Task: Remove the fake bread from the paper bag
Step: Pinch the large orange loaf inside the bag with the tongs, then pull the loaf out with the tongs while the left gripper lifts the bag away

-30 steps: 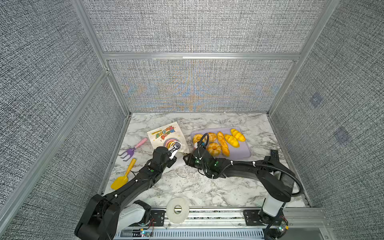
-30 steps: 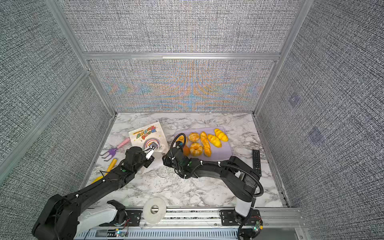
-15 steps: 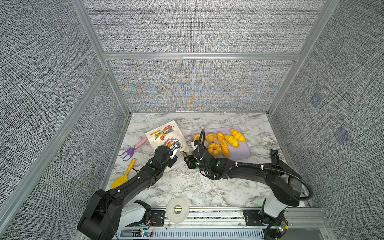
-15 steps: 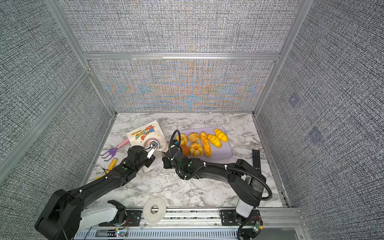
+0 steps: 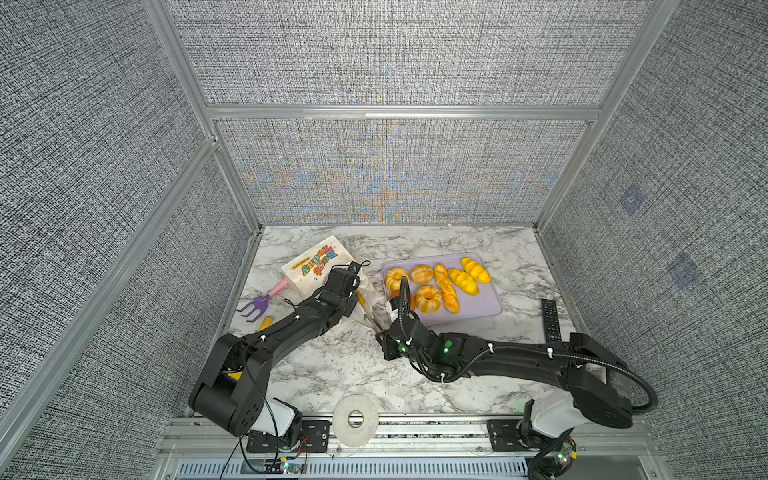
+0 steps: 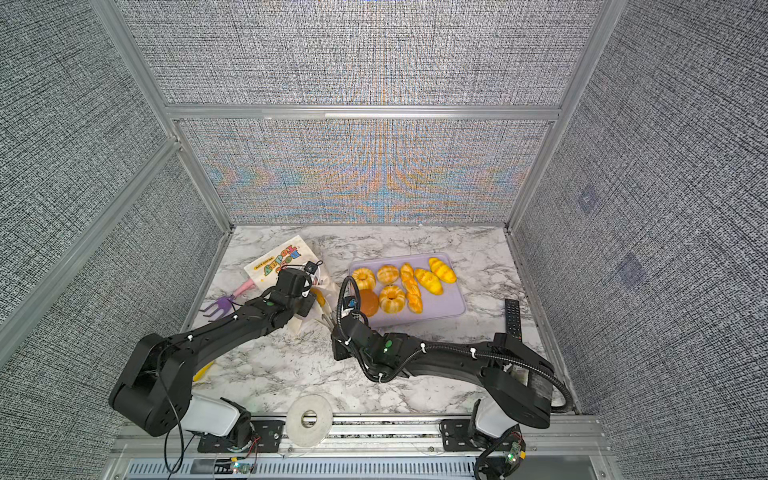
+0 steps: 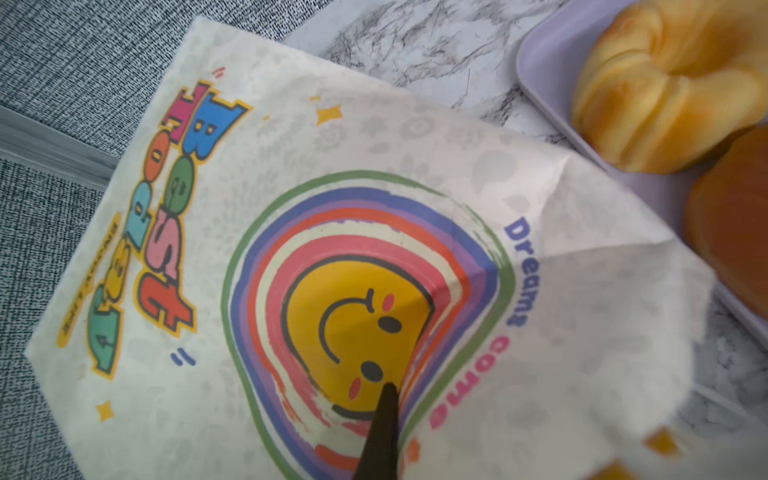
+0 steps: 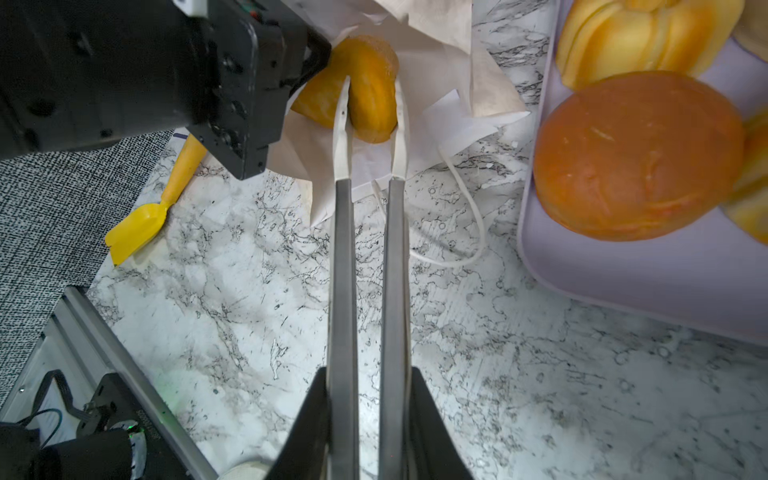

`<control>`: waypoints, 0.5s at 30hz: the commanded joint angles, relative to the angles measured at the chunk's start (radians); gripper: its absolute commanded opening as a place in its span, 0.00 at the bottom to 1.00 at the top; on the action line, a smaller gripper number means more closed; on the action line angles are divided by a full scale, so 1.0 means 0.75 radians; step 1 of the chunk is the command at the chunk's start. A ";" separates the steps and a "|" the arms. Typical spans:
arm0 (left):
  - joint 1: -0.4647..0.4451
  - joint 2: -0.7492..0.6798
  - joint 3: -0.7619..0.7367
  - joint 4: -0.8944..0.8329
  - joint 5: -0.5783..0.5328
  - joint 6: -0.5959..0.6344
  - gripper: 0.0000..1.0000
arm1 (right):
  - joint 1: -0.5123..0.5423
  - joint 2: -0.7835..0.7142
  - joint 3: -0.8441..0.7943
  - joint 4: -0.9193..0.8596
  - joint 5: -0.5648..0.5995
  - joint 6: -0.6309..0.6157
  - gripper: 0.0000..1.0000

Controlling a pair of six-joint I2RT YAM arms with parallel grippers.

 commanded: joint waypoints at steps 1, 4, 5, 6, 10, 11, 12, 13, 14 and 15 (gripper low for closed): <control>0.003 -0.050 -0.030 -0.019 -0.041 -0.002 0.00 | 0.007 -0.048 -0.042 0.015 0.125 0.012 0.00; 0.002 -0.138 -0.047 0.023 -0.059 0.032 0.00 | 0.011 -0.123 -0.084 -0.010 0.157 0.017 0.00; 0.003 -0.165 -0.047 0.030 -0.067 0.045 0.00 | 0.013 -0.158 -0.100 -0.016 0.166 0.016 0.00; 0.003 -0.191 -0.046 0.036 -0.075 0.058 0.00 | 0.018 -0.188 -0.113 -0.033 0.178 0.013 0.00; 0.003 -0.275 -0.043 0.073 -0.103 0.122 0.00 | 0.039 -0.370 -0.153 -0.103 0.211 -0.002 0.00; 0.003 -0.291 -0.042 0.089 -0.124 0.130 0.00 | 0.045 -0.427 -0.154 -0.128 0.216 -0.013 0.00; 0.003 -0.305 -0.036 0.101 -0.135 0.140 0.00 | 0.054 -0.484 -0.153 -0.166 0.231 -0.018 0.00; 0.002 -0.319 -0.028 0.111 -0.142 0.149 0.00 | 0.062 -0.545 -0.147 -0.198 0.241 -0.023 0.00; 0.003 -0.331 -0.016 0.120 -0.150 0.158 0.00 | 0.069 -0.603 -0.141 -0.238 0.249 -0.031 0.00; 0.001 -0.342 0.000 0.134 -0.160 0.172 0.00 | 0.073 -0.667 -0.135 -0.276 0.260 -0.034 0.00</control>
